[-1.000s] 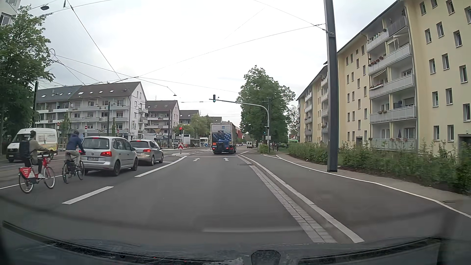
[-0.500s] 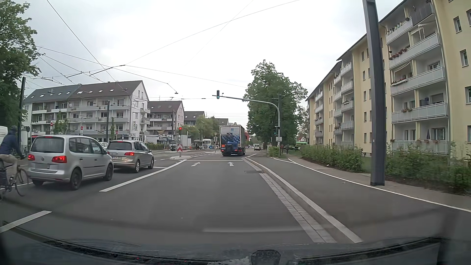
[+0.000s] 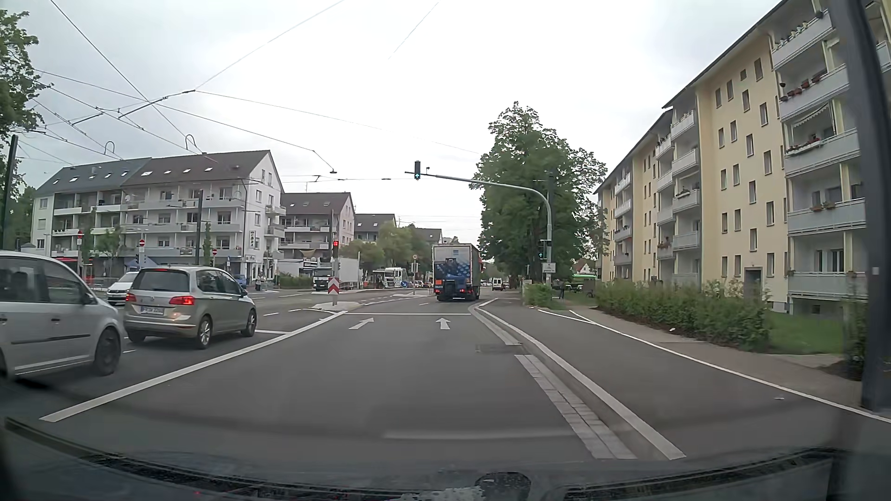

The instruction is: Follow the waypoints while adhering to traffic rules and regulations

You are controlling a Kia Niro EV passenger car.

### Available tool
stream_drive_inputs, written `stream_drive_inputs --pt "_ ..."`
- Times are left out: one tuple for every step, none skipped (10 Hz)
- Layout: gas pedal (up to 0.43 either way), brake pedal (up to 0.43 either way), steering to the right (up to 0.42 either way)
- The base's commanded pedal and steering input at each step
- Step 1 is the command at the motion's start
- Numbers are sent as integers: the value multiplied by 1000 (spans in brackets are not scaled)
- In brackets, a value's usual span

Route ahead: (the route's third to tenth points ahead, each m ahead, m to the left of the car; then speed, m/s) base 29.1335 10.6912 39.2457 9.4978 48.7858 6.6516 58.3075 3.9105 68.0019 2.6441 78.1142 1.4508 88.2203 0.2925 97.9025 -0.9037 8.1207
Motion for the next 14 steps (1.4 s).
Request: stream_drive_inputs --pt "98 0 -15" --pt "98 0 -15" --pt "87 0 -15" --pt "87 0 -15" --pt "87 0 -15" --pt "87 0 -14" --pt "87 0 -14" --pt "87 0 -14" --pt "87 0 -15" --pt "87 0 -14" --pt "87 0 -14" --pt "59 0 -13" --pt "59 0 -13" --pt "59 0 -11"
